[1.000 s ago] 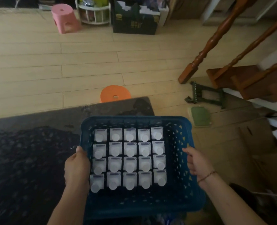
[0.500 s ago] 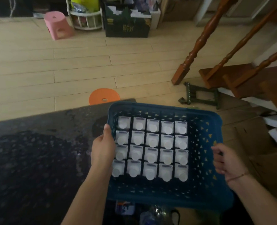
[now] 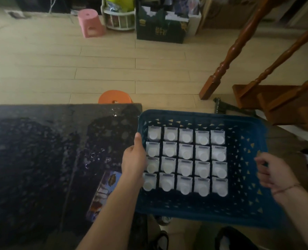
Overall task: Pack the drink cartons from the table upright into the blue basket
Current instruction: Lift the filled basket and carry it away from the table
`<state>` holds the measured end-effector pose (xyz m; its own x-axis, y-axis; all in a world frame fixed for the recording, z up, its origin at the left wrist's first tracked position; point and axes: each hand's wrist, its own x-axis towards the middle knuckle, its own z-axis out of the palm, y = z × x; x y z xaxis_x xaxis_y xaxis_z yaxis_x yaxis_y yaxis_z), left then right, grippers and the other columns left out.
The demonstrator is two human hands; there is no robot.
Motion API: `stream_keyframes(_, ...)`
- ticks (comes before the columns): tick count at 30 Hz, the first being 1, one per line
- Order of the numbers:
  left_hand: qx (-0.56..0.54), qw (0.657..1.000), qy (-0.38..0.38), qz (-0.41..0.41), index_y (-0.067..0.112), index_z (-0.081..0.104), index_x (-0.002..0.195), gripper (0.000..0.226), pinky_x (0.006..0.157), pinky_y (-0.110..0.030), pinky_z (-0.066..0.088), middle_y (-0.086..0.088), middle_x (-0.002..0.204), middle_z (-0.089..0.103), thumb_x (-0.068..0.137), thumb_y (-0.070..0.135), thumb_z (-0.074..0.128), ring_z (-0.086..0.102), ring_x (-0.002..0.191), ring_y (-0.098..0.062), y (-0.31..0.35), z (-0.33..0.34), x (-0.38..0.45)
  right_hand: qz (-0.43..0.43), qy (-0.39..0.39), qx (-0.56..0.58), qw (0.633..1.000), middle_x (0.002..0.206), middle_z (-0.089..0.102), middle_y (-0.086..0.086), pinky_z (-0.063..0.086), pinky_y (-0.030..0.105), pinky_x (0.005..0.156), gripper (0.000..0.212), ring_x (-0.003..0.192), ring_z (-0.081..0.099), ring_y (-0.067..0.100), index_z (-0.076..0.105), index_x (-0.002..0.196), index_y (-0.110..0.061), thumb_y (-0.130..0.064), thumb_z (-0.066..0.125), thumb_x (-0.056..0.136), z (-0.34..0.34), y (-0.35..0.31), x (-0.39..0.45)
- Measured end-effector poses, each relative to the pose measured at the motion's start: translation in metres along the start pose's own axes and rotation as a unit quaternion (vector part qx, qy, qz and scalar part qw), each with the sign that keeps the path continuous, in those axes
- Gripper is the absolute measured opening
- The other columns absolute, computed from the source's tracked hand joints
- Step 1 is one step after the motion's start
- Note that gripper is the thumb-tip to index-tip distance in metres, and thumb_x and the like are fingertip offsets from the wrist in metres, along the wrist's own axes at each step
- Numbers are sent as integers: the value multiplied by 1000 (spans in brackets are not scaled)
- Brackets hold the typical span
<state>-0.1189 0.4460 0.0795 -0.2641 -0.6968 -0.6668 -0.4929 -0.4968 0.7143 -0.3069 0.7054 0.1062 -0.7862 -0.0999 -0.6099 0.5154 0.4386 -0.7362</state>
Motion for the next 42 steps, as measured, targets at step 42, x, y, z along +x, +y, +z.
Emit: stream_keyframes(42,-318,850,85,-412,-1,57,103,15,77,-43,47,-22,91,58,90,-4,51,59,78,-35,-249,237,221,-146,-213,-562,786,93,66,15,48,33,65,21,72,56,25,69,92,-5,-20,64,77,293,60,462)
